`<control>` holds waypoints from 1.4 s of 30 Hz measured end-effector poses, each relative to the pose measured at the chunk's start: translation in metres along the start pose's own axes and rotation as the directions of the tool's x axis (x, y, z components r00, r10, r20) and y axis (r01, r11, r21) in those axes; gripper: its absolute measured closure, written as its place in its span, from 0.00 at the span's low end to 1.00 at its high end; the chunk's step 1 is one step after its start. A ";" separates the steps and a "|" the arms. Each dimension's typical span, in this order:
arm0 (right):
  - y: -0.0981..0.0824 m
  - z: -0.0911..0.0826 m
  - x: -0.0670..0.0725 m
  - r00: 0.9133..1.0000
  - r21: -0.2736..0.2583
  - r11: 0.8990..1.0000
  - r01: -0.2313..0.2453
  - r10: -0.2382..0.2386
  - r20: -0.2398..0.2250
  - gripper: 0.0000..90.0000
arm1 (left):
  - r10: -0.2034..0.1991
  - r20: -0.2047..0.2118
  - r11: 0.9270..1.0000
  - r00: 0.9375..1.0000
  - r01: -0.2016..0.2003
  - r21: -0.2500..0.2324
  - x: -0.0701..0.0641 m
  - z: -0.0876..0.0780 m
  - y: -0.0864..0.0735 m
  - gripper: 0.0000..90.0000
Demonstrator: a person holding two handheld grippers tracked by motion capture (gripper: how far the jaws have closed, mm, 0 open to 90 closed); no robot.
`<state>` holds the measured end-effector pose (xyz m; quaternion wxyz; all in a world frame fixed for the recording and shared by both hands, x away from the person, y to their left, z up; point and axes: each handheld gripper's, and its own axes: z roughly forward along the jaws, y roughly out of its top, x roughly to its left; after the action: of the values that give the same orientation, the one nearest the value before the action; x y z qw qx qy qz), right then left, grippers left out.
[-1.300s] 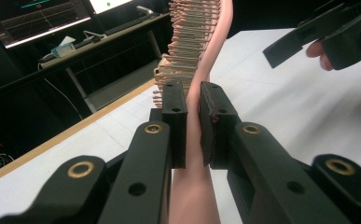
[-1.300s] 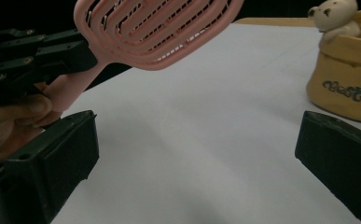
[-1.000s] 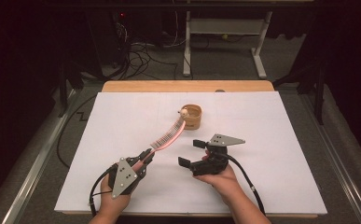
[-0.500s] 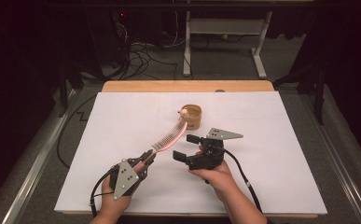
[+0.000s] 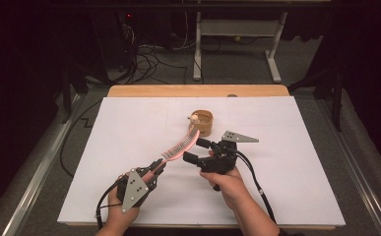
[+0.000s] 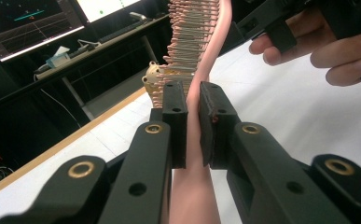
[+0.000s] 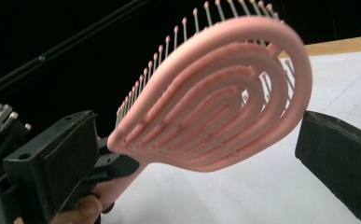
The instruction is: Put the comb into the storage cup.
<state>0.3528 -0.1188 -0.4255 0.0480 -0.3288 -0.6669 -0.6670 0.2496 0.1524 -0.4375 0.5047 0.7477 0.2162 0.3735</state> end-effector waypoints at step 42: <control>0.006 0.000 -0.009 0.988 0.007 0.991 -0.137 0.137 -0.064 0.12 | 0.010 0.023 1.000 1.000 -0.009 -0.018 -0.004 0.001 0.001 0.92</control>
<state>0.3625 -0.1225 -0.4249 0.1156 -0.3520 -0.6415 -0.6717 0.2476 0.1483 -0.4380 0.5119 0.7485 0.2035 0.3691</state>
